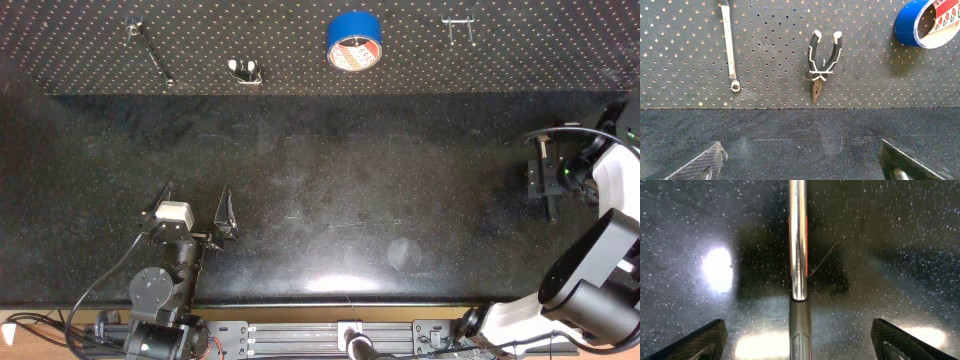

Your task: Place Tools Onto Pegboard

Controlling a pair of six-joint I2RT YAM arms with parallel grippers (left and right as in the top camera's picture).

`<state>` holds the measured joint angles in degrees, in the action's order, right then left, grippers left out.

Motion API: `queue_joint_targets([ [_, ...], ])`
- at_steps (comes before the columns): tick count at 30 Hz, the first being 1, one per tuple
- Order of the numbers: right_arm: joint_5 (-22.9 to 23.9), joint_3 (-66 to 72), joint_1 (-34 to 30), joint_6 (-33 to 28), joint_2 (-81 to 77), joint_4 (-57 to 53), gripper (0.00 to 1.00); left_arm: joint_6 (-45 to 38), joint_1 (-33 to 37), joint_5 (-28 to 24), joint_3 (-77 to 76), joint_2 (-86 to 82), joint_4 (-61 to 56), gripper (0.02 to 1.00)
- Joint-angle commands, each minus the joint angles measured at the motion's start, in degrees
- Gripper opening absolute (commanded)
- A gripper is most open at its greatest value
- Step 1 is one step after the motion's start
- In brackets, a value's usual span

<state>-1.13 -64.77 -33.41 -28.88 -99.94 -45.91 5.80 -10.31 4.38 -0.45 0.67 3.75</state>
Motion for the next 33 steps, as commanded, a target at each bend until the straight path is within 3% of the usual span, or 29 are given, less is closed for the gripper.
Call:
queue_joint_targets([
  [1, -1.73, 0.07, -0.31, 1.2, -3.56, -0.74, 0.943, -0.52, -0.17, -0.37, 0.13, -0.46, 0.31, 0.996],
  [13, -0.87, 0.07, -0.98, -3.37, -5.86, -1.97, 0.886, -0.52, -0.17, -0.37, 0.13, -0.46, 0.31, 0.996],
  [14, -0.83, 0.07, -1.18, -3.37, -6.69, -1.95, 0.825, -0.52, -0.17, -0.39, 0.13, -0.46, 0.33, 0.996],
  [16, -0.83, 0.07, -1.29, -3.34, -7.48, -1.95, 0.562, -0.52, -0.17, -0.37, 0.13, -0.46, 0.31, 0.996],
  [17, -0.83, 0.07, -1.29, -3.34, -7.48, -1.92, 0.091, -0.52, -0.17, -0.39, 0.13, -0.46, 0.31, 0.998],
  [26, 1.38, 0.07, -1.09, -2.62, -7.19, -1.07, 0.08, -0.52, -0.17, -0.37, 0.13, -0.46, 0.33, 0.996],
  [30, -9.05, 1.46, 0.57, 2.34, 0.31, 3.63, 0.075, -0.52, -0.17, -0.39, 0.13, -0.46, 0.31, 0.996],
  [33, -17.55, 16.5, 3.17, 13.27, 16.13, 27.96, 0.075, -0.52, -0.17, -0.37, 0.13, -0.46, 0.31, 0.996],
])
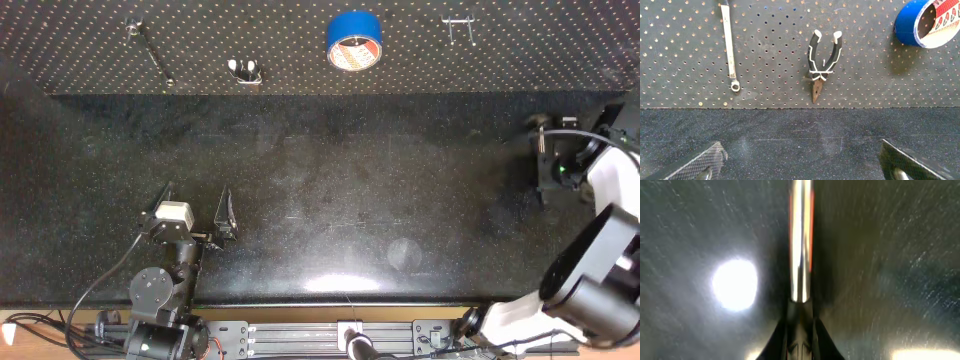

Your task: Place Tools Onto Pegboard

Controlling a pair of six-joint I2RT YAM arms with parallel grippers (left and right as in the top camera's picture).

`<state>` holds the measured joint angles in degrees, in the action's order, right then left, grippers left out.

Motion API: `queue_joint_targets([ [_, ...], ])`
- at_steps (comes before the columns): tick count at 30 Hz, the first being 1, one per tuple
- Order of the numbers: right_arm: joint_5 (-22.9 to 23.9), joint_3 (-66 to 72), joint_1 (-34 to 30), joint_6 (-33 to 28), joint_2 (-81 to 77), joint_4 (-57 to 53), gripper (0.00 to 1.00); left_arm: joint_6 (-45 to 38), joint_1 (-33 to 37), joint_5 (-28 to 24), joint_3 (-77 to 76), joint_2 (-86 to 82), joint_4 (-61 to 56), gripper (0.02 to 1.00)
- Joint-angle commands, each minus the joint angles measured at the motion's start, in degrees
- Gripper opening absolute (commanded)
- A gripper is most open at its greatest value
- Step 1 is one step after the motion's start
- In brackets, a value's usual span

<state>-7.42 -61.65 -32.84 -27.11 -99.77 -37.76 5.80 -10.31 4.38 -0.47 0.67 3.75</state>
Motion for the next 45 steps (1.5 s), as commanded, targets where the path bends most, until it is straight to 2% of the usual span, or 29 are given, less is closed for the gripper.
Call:
queue_joint_targets([
  [1, -12.63, 20.87, 3.67, 14.47, 21.44, 31.93, 0.075, -0.52, -0.17, -0.37, 0.15, -0.46, 0.31, 0.996],
  [3, -12.59, 32.37, 5.84, 22.36, 29.88, 52.63, 0.075, -0.52, -0.17, -0.39, 0.15, -0.46, 0.31, 0.996],
  [4, -12.59, 35.39, 6.58, 24.28, 32.35, 57.72, 0.075, -0.52, -0.17, -0.39, 0.15, -0.46, 0.31, 0.996],
  [9, -12.61, 47.65, 10.69, 25.64, 39.47, 73.26, 0.075, -0.52, -0.17, -0.37, 0.15, -0.46, 0.31, 0.996],
  [12, -13.09, 49.81, 13.09, 30.18, 39.67, 79.36, 0.075, -0.52, -0.17, -0.37, 0.15, -0.46, 0.31, 0.996],
  [14, -13.05, 49.51, 16.26, 30.53, 39.67, 83.91, 0.075, -0.52, -0.17, -0.39, 0.15, -0.46, 0.31, 0.996],
  [16, -13.05, 47.56, 19.32, 30.53, 39.65, 82.16, 0.075, -0.52, -0.17, -0.37, 0.15, -0.46, 0.31, 0.996],
  [18, -13.03, 41.59, 22.36, 30.25, 39.19, 74.49, 0.075, -0.52, -0.17, -0.39, 0.15, -0.46, 0.31, 0.996],
  [20, -12.98, 36.98, 24.72, 26.86, 37.4, 70.75, 0.075, -0.52, -0.17, -0.39, 0.15, -0.46, 0.31, 0.996],
  [22, -12.31, 34.58, 26.08, 24.57, 34.93, 70.99, 0.075, -0.52, -0.17, -0.39, 0.15, -0.46, 0.31, 0.996],
  [25, -12.33, 31.85, 27.82, 24.22, 28.57, 74.05, 0.075, -0.52, -0.17, -0.39, 0.15, -0.46, 0.33, 0.996],
  [29, -12.24, 28.13, 28.04, 24.22, 22.4, 75.47, 0.077, -0.52, -0.17, -0.39, 0.15, -0.46, 0.31, 0.996],
  [31, -9.68, 26.86, 28.04, 24.22, 20.31, 75.82, 0.077, -0.52, -0.17, -0.37, 0.15, -0.46, 0.31, 0.996],
  [43, -11.28, 19.39, 28.72, 26.01, 9.09, 76.43, 0.075, -0.52, -0.17, -0.37, 0.15, -0.46, 0.31, 0.996],
  [44, -11.28, 19.39, 28.7, 26.01, 9.09, 76.43, 0.11, -0.52, -0.17, -0.39, 0.15, -0.46, 0.31, 0.996],
  [45, -11.28, 19.39, 28.7, 26.01, 9.09, 76.46, 0.386, -0.52, -0.17, -0.37, 0.15, -0.46, 0.33, 0.996],
])
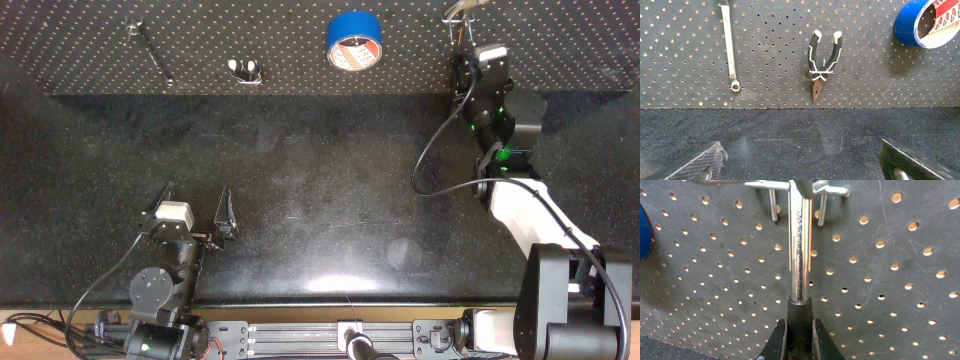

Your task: Place Tools Onto Pegboard

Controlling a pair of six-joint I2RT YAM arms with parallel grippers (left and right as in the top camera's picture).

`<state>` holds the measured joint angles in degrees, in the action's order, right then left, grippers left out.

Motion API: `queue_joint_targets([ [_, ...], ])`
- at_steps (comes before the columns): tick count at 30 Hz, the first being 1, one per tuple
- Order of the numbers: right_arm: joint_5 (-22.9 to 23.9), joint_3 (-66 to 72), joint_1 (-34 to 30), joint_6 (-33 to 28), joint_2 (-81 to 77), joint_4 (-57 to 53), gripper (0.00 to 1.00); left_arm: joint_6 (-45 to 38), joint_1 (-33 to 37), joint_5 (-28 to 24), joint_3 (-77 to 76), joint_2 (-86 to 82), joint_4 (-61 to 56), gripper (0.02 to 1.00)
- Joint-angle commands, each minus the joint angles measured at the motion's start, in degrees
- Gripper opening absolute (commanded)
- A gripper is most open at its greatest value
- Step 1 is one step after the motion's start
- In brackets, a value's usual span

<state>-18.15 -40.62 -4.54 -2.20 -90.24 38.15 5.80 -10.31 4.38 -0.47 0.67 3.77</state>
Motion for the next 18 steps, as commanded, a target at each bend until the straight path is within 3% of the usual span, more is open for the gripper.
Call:
queue_joint_targets([
  [1, -0.55, -1.64, 0.39, 1.09, -0.44, 0.55, 0.663, -0.52, -0.17, -0.37, 0.15, -0.46, 0.31, 0.996],
  [2, -0.55, -1.64, 0.39, 1.07, -0.44, 0.55, 0.86, -0.52, -0.17, -0.37, 0.15, -0.46, 0.28, 0.993],
  [6, -0.55, -1.64, 0.35, 1.09, -0.42, 1.57, 0.882, -0.52, -0.17, -0.37, 0.15, -0.46, 0.28, 0.996],
  [9, -0.9, -0.7, -2.1, 6.25, 2.86, 3.1, 0.886, -0.52, -0.17, -0.37, 0.15, -0.46, 0.28, 0.996],
  [11, -0.98, 3.15, -3.37, 6.23, 8.31, 3.1, 0.888, -0.52, -0.17, -0.39, 0.15, -0.46, 0.28, 0.996],
  [18, -0.57, 37.44, -4.44, 6.03, 53.46, 0.79, 0.893, -0.52, -0.17, -0.37, 0.15, -0.46, 0.28, 0.996],
])
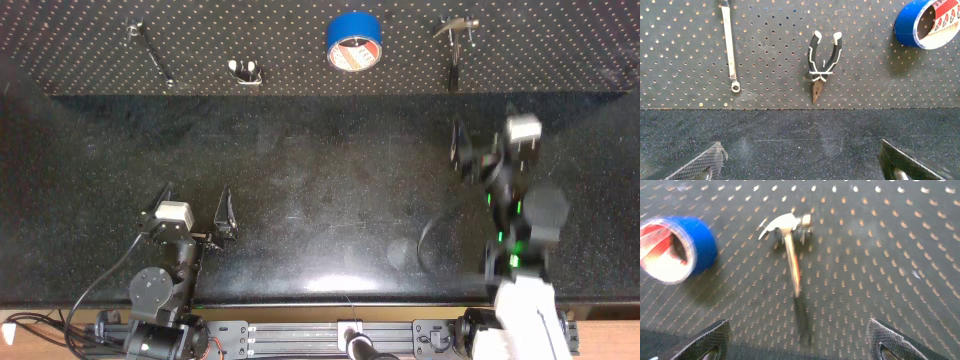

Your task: Place Tools Onto Pegboard

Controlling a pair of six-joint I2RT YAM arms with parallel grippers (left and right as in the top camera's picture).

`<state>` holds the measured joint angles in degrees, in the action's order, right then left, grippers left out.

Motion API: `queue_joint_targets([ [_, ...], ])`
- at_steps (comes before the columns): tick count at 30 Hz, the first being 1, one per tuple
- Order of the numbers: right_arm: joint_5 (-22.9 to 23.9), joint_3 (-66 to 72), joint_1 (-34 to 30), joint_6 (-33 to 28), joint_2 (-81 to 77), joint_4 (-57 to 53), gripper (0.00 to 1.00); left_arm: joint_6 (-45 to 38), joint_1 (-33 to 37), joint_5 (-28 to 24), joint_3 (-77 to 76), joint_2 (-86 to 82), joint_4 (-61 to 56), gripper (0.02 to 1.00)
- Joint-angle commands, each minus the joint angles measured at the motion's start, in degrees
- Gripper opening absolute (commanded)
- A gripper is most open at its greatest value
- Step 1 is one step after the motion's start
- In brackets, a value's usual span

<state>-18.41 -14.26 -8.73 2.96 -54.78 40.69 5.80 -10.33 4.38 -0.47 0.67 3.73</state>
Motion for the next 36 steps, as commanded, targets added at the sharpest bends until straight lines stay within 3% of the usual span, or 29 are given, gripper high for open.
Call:
queue_joint_targets([
  [1, -0.31, 13.7, -0.07, 1.46, 26.18, -5.46, 0.893, -0.52, -0.15, -0.37, 0.15, -0.46, 0.33, 0.996],
  [8, -0.31, 14.03, 0.17, 1.51, 50.29, -37.05, 0.895, -0.52, -0.15, -0.37, 0.15, -0.46, 0.33, 0.998],
  [15, -0.28, 14.03, 0.02, 1.51, 54.73, -36.02, 0.897, -0.52, -0.15, -0.39, 0.15, -0.46, 0.33, 0.996],
  [19, -0.28, 14.03, 0.09, 1.51, 54.75, -43.01, 0.897, -0.52, -0.15, -0.39, 0.15, -0.46, 0.33, 0.996],
  [22, -0.28, 14.03, 4.24, 1.51, 54.75, -43.23, 0.897, -0.52, -0.15, -0.39, 0.15, -0.46, 0.33, 0.996],
  [24, 3.5, 14.03, 5.05, -6.64, 54.75, -43.5, 0.897, -0.52, -0.15, -0.39, 0.15, -0.46, 0.33, 0.996],
  [26, 4.09, 14.03, 5.07, -11.23, 54.75, -43.63, 0.897, -0.52, -0.15, -0.37, 0.15, -0.46, 0.33, 0.996],
  [36, 4.04, 14.03, 5.18, -11.21, 54.75, -43.47, 0.904, -0.52, -0.15, -0.39, 0.15, -0.46, 0.33, 0.996],
])
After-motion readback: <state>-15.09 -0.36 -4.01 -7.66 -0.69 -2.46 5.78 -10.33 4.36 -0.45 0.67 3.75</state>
